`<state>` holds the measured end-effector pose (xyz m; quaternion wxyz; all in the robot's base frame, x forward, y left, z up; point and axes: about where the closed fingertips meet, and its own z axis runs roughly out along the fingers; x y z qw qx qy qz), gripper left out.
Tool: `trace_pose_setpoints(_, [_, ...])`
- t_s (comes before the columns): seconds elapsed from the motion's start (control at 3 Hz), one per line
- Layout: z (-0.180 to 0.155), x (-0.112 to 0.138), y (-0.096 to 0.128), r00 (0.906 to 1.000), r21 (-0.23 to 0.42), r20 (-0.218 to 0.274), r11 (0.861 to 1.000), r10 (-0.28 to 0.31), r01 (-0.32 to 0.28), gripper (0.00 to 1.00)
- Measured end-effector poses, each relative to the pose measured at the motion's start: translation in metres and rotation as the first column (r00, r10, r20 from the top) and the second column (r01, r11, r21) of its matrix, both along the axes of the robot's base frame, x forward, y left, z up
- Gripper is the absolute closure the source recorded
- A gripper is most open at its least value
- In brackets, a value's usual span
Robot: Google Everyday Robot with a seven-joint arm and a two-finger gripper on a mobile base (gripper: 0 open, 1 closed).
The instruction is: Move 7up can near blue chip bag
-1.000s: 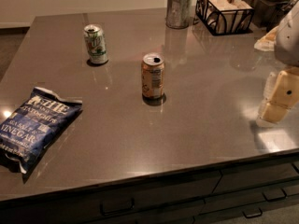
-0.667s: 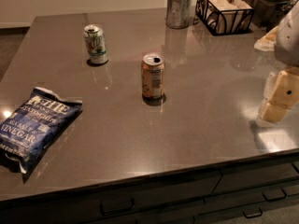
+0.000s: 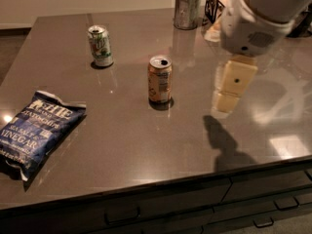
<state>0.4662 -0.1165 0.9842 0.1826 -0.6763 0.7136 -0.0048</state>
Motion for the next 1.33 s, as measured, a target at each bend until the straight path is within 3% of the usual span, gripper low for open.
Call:
trace_pose_setpoints(0.33, [-0.006,0.012,0.059,0.9945,0.010,-0.006,0.994,0.104,-0.104,0.00])
trace_pose_setpoints(0.67, [-0.025,0.023,0.141,0.9722,0.021,-0.028,0.973,0.232,-0.232,0.00])
trace_pose_setpoints(1.0, [-0.046,0.028,0.190,0.9506,0.033,-0.054,0.952,0.306,-0.304,0.00])
trace_pose_setpoints(1.33, [-0.064,0.020,0.237,0.9212,0.040,-0.075,0.924,0.382,-0.380,0.00])
